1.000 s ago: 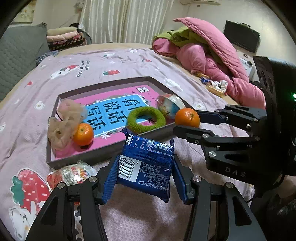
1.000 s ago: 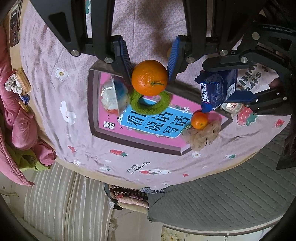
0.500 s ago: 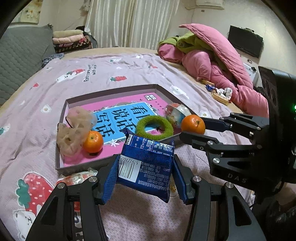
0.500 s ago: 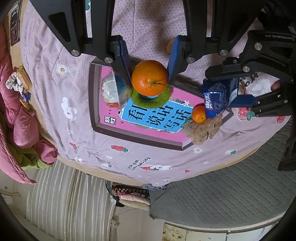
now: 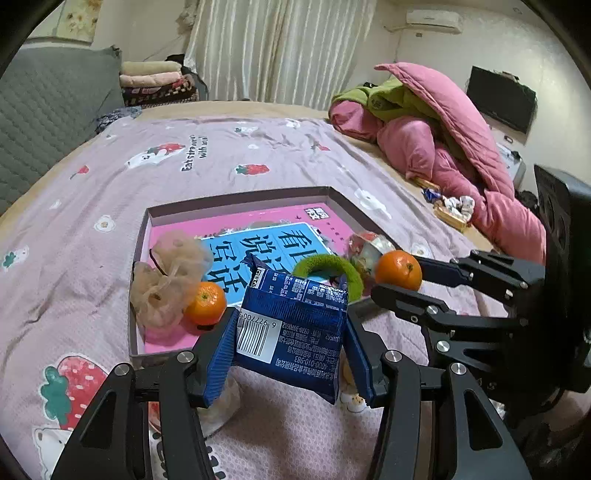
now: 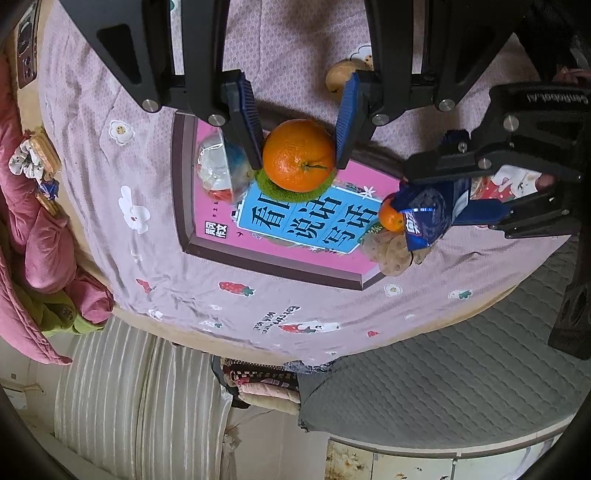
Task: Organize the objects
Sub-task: 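Lift the snack packet with the left tool while the right tool lifts the orange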
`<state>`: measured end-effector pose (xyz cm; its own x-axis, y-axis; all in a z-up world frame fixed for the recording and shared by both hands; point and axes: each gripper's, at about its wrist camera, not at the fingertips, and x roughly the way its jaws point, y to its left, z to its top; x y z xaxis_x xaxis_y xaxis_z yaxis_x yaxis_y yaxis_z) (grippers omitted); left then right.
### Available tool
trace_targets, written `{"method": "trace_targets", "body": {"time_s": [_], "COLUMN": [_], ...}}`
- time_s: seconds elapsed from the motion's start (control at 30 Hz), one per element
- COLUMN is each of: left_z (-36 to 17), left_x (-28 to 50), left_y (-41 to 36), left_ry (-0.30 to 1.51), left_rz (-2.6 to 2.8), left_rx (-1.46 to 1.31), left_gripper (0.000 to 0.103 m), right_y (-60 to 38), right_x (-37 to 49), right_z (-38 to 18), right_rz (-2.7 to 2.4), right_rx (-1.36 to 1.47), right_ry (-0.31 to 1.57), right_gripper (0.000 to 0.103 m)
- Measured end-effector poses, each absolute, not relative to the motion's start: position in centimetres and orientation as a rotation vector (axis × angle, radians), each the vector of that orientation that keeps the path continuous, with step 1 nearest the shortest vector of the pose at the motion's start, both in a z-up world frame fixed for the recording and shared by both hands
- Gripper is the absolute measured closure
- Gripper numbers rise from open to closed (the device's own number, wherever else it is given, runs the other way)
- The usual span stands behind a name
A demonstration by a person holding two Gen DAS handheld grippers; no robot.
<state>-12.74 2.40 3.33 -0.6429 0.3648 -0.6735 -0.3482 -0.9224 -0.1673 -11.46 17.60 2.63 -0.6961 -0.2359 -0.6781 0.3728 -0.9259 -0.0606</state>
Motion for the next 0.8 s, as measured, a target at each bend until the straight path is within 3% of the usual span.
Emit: {"method": "trace_targets", "body": {"time_s": [0.8], "left_z": [4.9], "left_x": [-15.4], "left_y": [1.7], "left_ry": [-0.085], "left_rz": [2.597], "left_rx": [-0.993], "left_gripper": [0.046], "right_y": [17.5], "right_x": [-12.5], "right_z": [3.8], "right_rz": [-2.653], "right_rx": [0.932], "right_ry": [0.27], "right_gripper": [0.065]}}
